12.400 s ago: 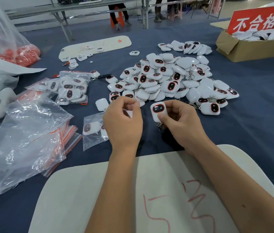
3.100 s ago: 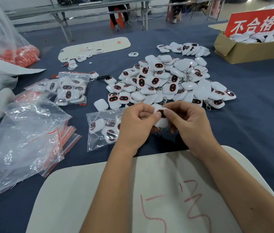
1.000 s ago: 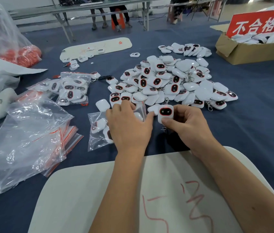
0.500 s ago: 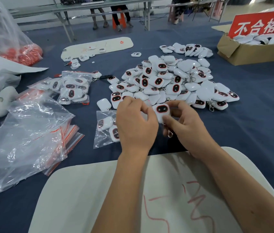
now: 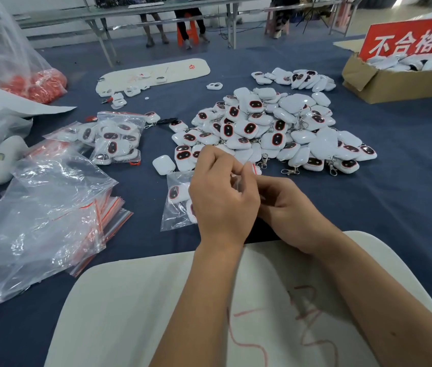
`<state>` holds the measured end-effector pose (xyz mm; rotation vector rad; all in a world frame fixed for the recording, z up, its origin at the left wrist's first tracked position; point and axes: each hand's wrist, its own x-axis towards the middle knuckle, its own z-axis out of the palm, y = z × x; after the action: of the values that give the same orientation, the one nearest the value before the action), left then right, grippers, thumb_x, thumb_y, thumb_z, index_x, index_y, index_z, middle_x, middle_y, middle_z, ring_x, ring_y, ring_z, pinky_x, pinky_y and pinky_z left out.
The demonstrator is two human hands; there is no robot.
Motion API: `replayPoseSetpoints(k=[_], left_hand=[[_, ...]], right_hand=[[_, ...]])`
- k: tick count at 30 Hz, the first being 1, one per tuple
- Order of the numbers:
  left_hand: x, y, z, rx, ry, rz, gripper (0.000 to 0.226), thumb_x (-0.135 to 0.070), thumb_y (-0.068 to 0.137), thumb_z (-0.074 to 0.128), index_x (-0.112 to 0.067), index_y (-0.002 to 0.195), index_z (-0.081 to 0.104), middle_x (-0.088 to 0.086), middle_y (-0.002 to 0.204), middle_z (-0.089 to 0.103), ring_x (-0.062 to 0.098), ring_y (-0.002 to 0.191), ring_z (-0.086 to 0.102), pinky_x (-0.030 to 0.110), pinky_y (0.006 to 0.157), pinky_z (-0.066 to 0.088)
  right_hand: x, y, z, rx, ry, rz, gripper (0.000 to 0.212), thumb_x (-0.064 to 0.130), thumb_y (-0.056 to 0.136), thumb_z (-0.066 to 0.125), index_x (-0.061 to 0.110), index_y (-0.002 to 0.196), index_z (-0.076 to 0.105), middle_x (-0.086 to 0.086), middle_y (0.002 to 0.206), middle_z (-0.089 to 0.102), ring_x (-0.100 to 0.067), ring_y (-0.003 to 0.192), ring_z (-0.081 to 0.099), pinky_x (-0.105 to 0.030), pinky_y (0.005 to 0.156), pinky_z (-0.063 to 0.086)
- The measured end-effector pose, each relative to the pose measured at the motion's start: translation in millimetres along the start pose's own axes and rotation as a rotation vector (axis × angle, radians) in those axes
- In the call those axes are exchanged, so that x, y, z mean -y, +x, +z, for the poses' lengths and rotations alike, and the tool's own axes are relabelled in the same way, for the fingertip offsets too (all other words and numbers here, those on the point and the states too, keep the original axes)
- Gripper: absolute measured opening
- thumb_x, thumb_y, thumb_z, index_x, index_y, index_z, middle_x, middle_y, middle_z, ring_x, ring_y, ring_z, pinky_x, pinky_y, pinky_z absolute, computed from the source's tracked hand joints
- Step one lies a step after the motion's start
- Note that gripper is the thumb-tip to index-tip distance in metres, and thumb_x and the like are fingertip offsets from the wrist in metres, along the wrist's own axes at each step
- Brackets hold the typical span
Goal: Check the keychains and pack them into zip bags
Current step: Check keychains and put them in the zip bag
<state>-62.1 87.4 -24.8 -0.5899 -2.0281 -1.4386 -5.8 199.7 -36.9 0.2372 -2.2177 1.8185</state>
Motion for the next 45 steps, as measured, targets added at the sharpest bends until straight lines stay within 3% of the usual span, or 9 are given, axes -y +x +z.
replayPoseSetpoints(k=[3,7,12,17,19,24,30,36,45], left_hand=[[0,1,0,-0.07,-0.017,0.001,0.026,-0.002,0.083,0.074,-0.004,0.064,0.057,0.005,0.08,0.054,0.011,0.064,0.046,0.018,0.058,0.038],[1,1,1,-0.092,-0.031,-0.01,0.027,0.0,0.082,0.075,-0.003,0.064,0.056,0.006,0.08,0.053,0.012,0.061,0.046,0.022,0.056,0.04],[6,2,4,-0.024,-0.012,-0.068,0.027,-0.005,0.083,0.075,-0.006,0.064,0.057,0.003,0.081,0.054,0.011,0.061,0.048,0.021,0.06,0.039],[9,-1,9,0.192,0.014,-0.116,0.028,-0.017,0.09,0.072,-0.014,0.066,0.058,-0.001,0.078,0.057,0.007,0.067,0.05,0.016,0.067,0.037],[10,-1,10,0.244,-0.003,-0.117,0.027,-0.02,0.092,0.068,-0.015,0.068,0.055,-0.003,0.074,0.057,0.012,0.069,0.052,0.022,0.068,0.04],[12,-2,11,0.359,0.049,-0.161,0.029,-0.022,0.097,0.062,-0.013,0.07,0.054,-0.004,0.067,0.057,0.018,0.068,0.051,0.032,0.066,0.039],[17,1,7,0.315,0.154,-0.21,0.027,-0.024,0.097,0.063,-0.013,0.073,0.057,-0.002,0.07,0.059,0.021,0.073,0.053,0.04,0.071,0.044],[13,4,3,0.309,-0.077,-0.269,0.022,-0.033,0.093,0.061,-0.017,0.078,0.066,-0.005,0.073,0.067,0.014,0.072,0.062,0.032,0.071,0.051],[13,7,0,0.373,-0.173,-0.358,0.006,-0.016,0.093,0.073,-0.014,0.087,0.073,-0.003,0.077,0.071,0.017,0.073,0.065,0.032,0.072,0.055]], right_hand=[[-5,-3,5,-0.224,-0.258,-0.022,0.03,-0.005,0.09,0.066,0.021,0.097,0.079,0.012,0.086,0.076,-0.009,0.086,0.07,-0.031,0.08,0.052],[-5,-2,10,-0.101,-0.318,-0.018,0.042,-0.014,0.087,0.056,0.019,0.098,0.08,-0.004,0.093,0.074,-0.021,0.097,0.067,-0.044,0.086,0.055],[-5,-1,2,-0.472,-0.491,-0.004,0.043,-0.013,0.082,0.054,0.017,0.099,0.08,0.006,0.094,0.075,-0.01,0.092,0.063,-0.03,0.08,0.048],[-9,10,-2,-0.032,-0.935,0.124,0.05,0.011,0.1,0.049,0.019,0.15,0.052,0.004,0.157,0.047,-0.028,0.15,0.031,-0.038,0.119,0.032],[-8,12,2,0.041,-0.955,0.126,0.046,0.024,0.102,0.048,0.028,0.148,0.047,0.01,0.147,0.05,-0.021,0.145,0.037,-0.041,0.11,0.038],[-14,10,-4,-0.148,-1.022,0.057,0.038,0.006,0.091,0.06,0.014,0.129,0.063,-0.005,0.121,0.061,-0.032,0.11,0.052,-0.042,0.098,0.04],[-14,8,2,-0.405,-0.895,0.104,0.02,0.019,0.105,0.056,0.014,0.096,0.074,-0.002,0.095,0.066,-0.024,0.095,0.054,-0.035,0.083,0.043],[-8,2,-10,-0.468,-0.073,0.148,0.018,0.015,0.108,0.057,0.019,0.104,0.074,0.007,0.082,0.074,-0.006,0.053,0.06,-0.019,0.05,0.05],[-12,3,-12,-0.388,-0.049,0.124,0.026,0.003,0.105,0.057,0.02,0.114,0.074,-0.009,0.091,0.073,-0.005,0.061,0.063,-0.018,0.058,0.051]])
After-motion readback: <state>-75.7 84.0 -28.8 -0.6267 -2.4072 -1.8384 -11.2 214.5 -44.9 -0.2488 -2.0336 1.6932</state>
